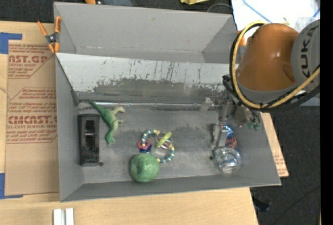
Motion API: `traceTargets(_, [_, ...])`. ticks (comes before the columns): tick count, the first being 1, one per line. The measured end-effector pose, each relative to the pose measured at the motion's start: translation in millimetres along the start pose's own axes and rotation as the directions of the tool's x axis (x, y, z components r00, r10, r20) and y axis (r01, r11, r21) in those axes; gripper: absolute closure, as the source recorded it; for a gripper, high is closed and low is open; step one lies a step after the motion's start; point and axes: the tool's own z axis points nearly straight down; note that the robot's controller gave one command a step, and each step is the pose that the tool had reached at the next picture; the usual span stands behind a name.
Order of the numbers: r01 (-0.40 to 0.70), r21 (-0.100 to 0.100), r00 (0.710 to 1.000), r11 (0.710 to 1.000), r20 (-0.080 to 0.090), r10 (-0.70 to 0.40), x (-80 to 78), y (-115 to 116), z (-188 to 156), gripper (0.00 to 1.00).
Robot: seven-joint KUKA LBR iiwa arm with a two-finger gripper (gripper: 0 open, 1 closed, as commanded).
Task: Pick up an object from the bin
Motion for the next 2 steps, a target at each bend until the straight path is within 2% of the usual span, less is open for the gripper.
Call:
traceTargets(1, [0.001,0.001,1.0,1.0,0.007,-0.001,-1.7,0,-3,0.0])
traceTargets(2, [-0.068,0.0,0.998,0.998,0.007,0.068,1.6,53,2,0.0])
